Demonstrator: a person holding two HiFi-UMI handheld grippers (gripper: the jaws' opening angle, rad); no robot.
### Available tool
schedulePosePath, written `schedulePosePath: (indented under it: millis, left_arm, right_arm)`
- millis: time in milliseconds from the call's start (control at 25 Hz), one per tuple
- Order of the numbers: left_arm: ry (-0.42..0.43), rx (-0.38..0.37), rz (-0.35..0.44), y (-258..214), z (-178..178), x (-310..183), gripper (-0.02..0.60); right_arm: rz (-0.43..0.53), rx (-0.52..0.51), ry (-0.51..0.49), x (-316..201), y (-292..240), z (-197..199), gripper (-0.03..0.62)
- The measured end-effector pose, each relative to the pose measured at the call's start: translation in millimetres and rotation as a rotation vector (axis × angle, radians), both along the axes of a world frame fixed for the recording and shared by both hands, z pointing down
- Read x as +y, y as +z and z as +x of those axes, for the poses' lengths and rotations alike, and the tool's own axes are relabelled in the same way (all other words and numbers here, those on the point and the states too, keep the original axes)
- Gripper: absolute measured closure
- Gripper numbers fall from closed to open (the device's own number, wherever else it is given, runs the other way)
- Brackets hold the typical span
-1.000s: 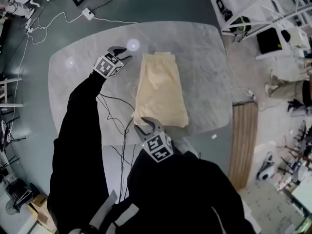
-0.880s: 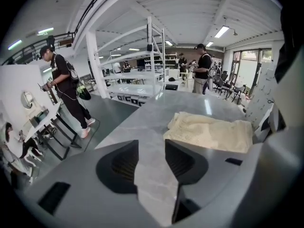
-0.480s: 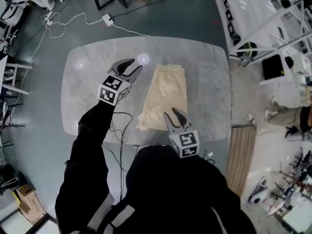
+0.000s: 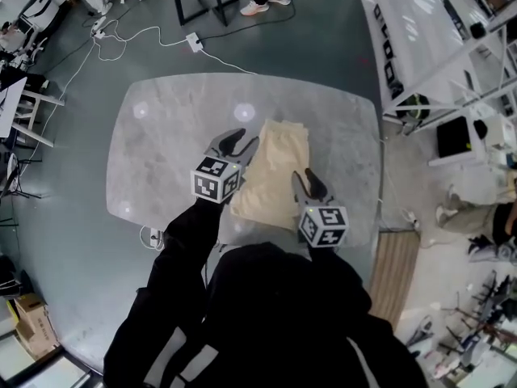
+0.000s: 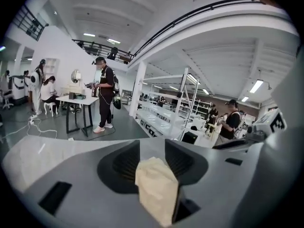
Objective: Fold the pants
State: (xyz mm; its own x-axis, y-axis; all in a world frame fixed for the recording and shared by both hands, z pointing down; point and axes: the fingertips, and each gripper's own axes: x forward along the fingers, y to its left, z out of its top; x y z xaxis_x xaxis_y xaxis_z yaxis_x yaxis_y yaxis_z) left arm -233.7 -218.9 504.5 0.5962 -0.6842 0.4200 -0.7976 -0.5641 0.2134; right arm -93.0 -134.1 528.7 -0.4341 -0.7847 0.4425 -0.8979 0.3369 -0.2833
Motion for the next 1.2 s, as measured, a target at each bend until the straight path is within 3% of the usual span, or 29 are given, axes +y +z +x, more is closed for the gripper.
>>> schedulePosePath:
  millis: [200, 480, 720, 920, 1200]
  left_arm:
    - [-0.024, 0.012, -0.125, 40, 12, -18, 0.426]
    - [-0.009, -0.048, -0.261, 104, 22, -61, 0.426]
    - [0.029, -0.1, -0.363, 159, 29, -92, 0.426]
    - [0.075, -0.087, -0.471, 200, 41, -112, 0.426]
    - [0.114, -0.094, -0.53, 235, 56, -126, 0.426]
  right_arm:
    - [-0.113, -0.062, 0.068, -42, 36, 24, 0.461]
    - [-0.227, -0.056, 0.047, -102, 91, 40, 0.461]
    - [-0.338, -0.023, 0.051, -143, 154, 54, 0.459]
    - [-0.418, -0.037, 0.05, -167, 191, 61, 0.444]
    - [-0.482, -0.053, 0.026, -187, 219, 53, 0.437]
